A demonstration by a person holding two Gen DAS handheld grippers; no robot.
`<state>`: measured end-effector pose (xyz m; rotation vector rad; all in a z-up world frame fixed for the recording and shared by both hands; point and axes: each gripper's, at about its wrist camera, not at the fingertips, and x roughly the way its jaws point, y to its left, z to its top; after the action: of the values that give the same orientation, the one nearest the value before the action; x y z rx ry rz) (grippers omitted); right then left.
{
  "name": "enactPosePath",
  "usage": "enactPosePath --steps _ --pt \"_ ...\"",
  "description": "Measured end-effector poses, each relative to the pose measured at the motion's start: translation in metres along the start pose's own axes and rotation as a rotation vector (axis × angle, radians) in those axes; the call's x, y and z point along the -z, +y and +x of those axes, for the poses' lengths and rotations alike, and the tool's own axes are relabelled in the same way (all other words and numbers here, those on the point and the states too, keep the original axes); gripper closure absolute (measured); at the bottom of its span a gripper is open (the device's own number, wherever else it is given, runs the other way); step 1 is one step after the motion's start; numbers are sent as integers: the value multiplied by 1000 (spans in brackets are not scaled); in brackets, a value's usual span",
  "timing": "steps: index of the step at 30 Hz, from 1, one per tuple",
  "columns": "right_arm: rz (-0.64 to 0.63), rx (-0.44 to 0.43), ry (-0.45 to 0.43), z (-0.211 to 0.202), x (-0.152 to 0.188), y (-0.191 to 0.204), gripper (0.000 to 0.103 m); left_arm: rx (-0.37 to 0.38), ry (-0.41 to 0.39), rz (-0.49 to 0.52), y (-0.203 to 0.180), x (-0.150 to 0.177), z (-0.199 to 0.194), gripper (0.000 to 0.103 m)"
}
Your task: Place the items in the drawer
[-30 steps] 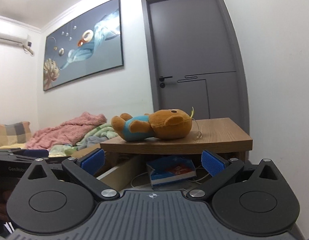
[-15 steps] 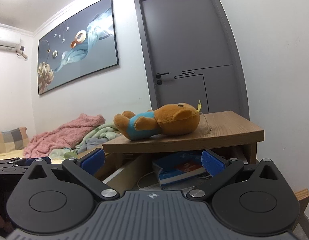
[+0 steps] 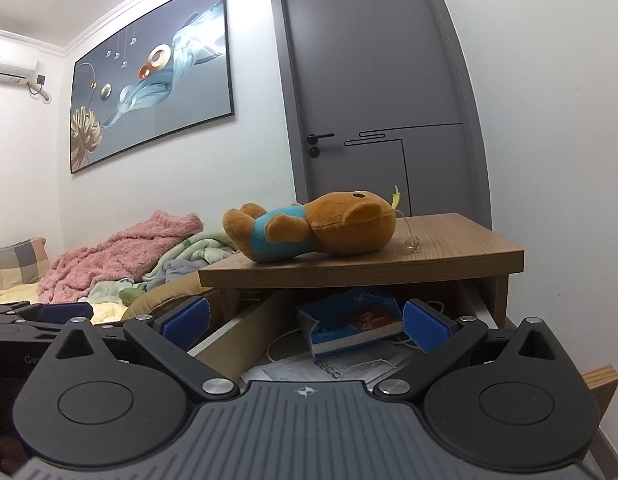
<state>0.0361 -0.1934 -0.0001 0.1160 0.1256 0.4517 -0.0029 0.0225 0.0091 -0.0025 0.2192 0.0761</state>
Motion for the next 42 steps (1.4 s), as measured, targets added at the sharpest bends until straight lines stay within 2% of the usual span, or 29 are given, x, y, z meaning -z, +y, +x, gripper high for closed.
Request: enactPosePath --steps 12,42 --pt "12 -3 -15 -3 -3 -4 0 12 -5 -4 -1 0 -2 1" --pt "19 0 10 2 0 -7 0 26 -9 -7 2 1 -4 1"
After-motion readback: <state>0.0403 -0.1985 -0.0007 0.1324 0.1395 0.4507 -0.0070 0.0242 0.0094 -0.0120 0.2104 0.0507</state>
